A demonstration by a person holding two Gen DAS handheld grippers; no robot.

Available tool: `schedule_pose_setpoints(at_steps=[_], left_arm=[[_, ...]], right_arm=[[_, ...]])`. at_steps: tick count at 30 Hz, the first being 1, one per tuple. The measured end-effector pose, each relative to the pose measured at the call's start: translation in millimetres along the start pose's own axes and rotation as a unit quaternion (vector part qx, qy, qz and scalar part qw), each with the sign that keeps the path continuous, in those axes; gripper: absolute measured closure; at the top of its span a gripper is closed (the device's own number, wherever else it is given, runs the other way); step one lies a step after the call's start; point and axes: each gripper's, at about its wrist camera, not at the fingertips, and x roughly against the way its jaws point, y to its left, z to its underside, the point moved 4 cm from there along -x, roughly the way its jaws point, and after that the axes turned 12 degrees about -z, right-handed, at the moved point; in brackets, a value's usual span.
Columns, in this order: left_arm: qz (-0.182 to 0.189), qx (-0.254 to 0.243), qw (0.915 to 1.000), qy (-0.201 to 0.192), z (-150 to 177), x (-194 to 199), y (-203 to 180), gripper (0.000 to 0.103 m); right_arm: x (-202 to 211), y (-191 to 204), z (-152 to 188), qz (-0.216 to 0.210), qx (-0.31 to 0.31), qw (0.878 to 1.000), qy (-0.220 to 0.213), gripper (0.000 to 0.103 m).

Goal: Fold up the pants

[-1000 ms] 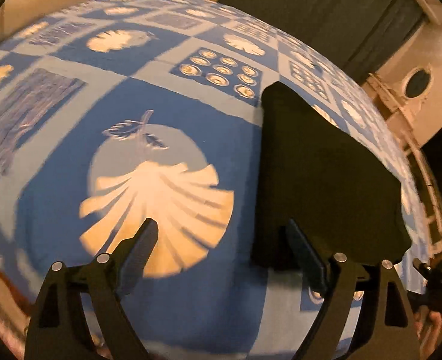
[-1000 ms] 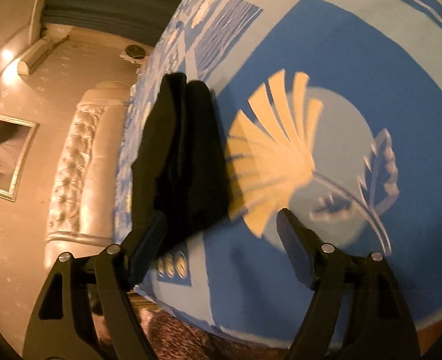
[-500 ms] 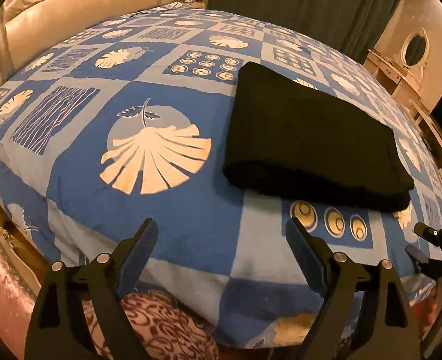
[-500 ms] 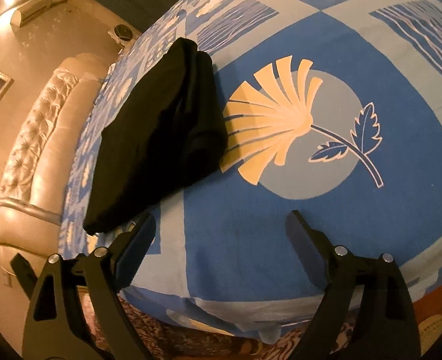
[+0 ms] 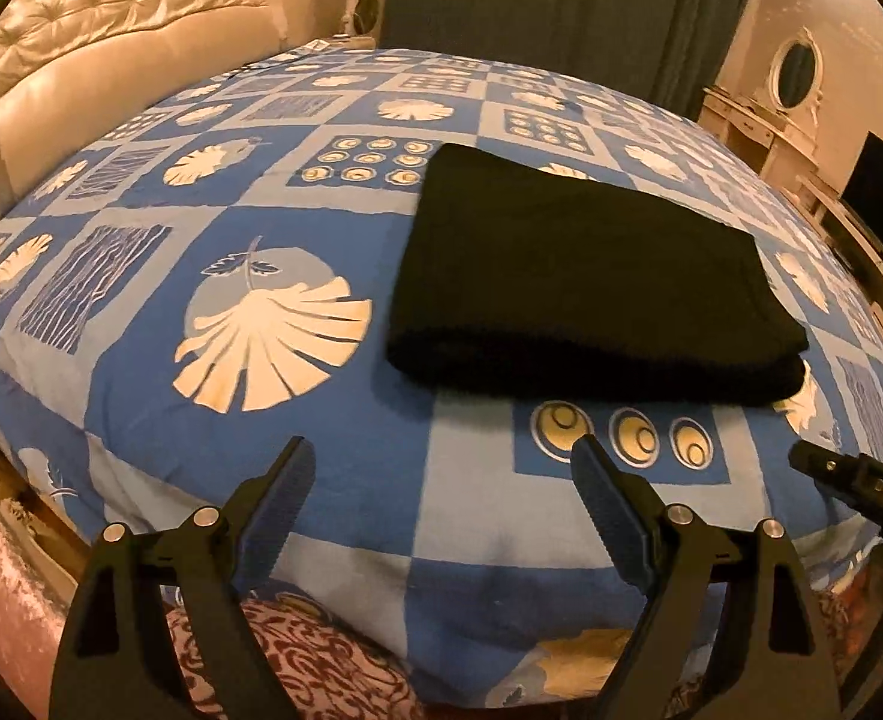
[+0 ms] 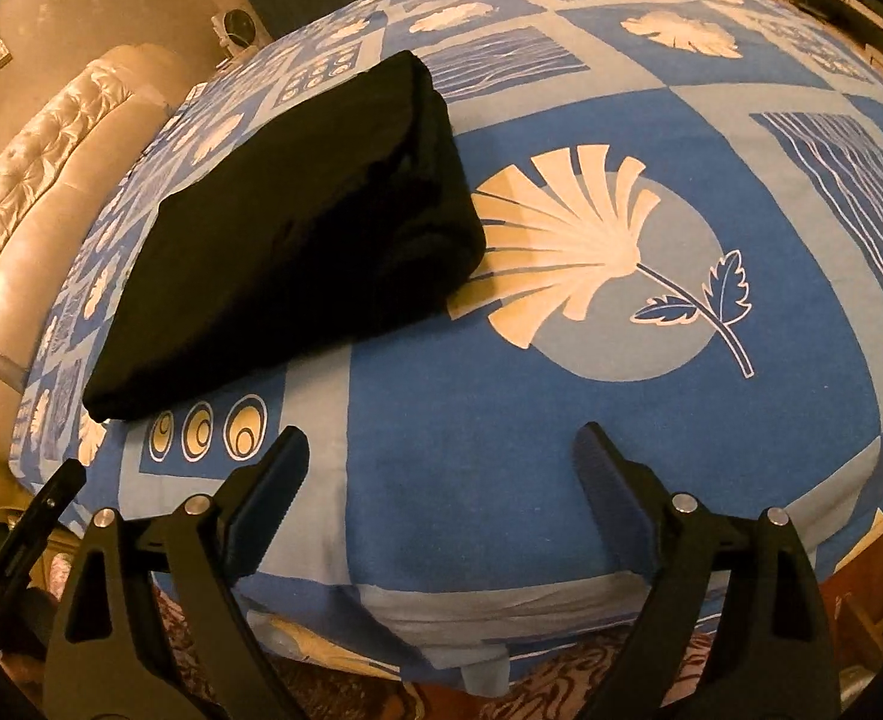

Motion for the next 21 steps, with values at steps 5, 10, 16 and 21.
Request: schedule_pose_setpoints(at_steps=[5,10,16,21], left_arm=[[0.003,-0.009,1.0000,-0.002,1.5,0.4,-5.3,0.017],[-0.003,0.001,1.0000,0.002,1.4,-0.6,-2.4,0.017],[-0.007,-0.002,1.0000,-0.001,1.7,0.4,-2.9,0.017],[-0.007,-0.001,1.0000,-0.001,1.5,0.0,-2.8,0.017]], right_arm=[[-2.2,10.7,1.1,0.007,0.029,1.000,-0.001,0.013],[-5.0,21.5,3.3,0.009,0.058,0.998,0.003,0.013],[-3.5,26.9,2.9,0.009,0.070,0.997,-0.001,0.013],[-1.4,27.6,2.4,0.009,0.068,0.998,-0.006,0.013]])
